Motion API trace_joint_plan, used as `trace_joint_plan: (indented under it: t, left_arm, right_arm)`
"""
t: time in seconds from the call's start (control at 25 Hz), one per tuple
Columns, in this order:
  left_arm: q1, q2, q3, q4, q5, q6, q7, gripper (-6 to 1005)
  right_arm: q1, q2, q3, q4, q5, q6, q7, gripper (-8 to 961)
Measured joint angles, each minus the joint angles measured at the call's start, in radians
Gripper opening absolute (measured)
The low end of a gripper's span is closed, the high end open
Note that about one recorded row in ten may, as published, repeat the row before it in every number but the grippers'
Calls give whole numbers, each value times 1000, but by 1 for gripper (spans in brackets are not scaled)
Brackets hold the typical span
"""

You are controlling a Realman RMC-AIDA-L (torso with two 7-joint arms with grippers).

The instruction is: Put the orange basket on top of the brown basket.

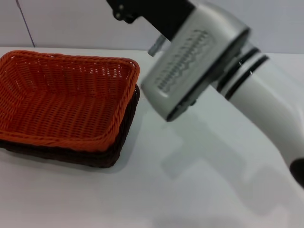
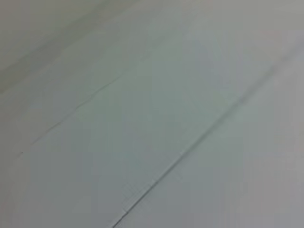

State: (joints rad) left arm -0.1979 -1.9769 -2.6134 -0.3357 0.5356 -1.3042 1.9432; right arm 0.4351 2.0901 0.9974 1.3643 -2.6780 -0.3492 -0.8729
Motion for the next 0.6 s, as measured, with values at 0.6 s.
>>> trace_joint_plan:
  t: [0.6]
  left_arm:
    - [5,4,2,0,29,2,-7,712]
  right_arm:
    - [-73,-5,-153,-153,387,-349,4,366]
